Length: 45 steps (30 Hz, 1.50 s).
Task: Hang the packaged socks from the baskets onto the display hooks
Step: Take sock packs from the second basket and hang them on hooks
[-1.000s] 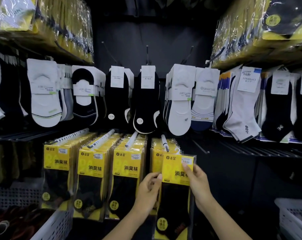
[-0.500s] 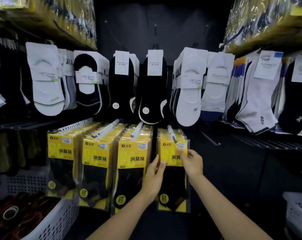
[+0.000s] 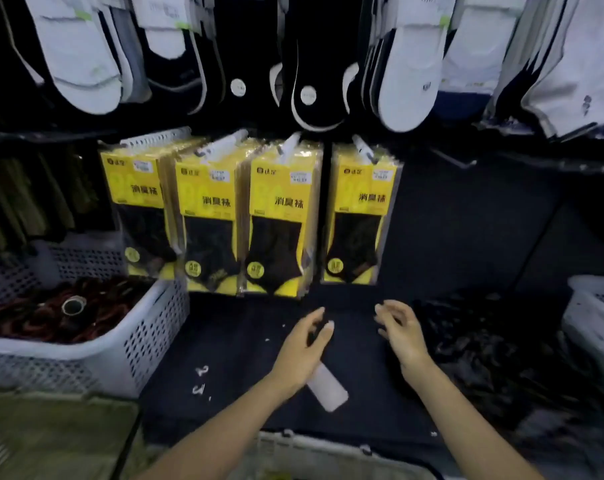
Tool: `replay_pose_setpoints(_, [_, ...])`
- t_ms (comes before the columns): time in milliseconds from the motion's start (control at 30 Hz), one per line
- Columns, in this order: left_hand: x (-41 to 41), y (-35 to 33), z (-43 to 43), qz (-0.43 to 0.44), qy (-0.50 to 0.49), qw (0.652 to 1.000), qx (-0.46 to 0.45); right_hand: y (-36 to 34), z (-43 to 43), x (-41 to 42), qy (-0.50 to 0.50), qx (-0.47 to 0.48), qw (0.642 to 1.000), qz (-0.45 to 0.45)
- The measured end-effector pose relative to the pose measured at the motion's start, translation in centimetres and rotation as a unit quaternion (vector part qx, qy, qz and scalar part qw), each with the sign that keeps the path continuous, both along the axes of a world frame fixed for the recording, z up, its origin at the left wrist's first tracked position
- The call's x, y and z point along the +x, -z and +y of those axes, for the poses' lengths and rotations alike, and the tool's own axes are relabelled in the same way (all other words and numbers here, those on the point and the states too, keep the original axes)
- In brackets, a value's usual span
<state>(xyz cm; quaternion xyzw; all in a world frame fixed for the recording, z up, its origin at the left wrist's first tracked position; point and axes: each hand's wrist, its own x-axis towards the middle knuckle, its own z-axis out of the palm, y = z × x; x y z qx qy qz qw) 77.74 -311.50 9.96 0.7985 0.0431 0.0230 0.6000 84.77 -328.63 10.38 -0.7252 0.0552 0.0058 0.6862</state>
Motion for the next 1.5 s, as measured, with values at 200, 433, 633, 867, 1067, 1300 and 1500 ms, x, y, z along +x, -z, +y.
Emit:
replay_pose_setpoints(200, [-12.6, 14.6, 1.9, 0.215, -0.019, 0.975, 0.057, 15.8, -0.7, -11.3, -0.130, -0.173, 0.962, 0.168])
replay_pose_setpoints(433, [-18.7, 22.0, 4.7, 0.377, -0.035, 0.920, 0.097, 24.1, -3.7, -20.1, -0.135, -0.190, 0.910, 0.342])
replay_pose_setpoints(633, [-21.1, 23.6, 5.3, 0.461, 0.024, 0.877, 0.137, 25.2, -3.3, -21.9, -0.154, -0.169, 0.876, 0.425])
replay_pose_setpoints(867, [-21.2, 23.7, 4.7, 0.488, 0.061, 0.856, 0.161, 25.3, -2.4, -23.3, -0.255, -0.303, 0.843, 0.365])
replay_pose_setpoints(1067, [-20.6, 23.1, 4.4, 0.481, 0.018, 0.871, 0.092, 23.4, -3.0, -22.2, -0.079, -0.156, 0.895, 0.410])
replay_pose_setpoints(1300, [-17.3, 20.8, 4.3, 0.339, -0.103, 0.935, 0.008, 17.4, -2.5, -18.0, -0.165, -0.022, 0.886, 0.433])
replay_pose_setpoints(1500, [-13.4, 14.5, 4.6, 0.168, -0.168, 0.970, -0.056, 12.2, -2.4, -15.0, -0.086, 0.062, 0.938, 0.330])
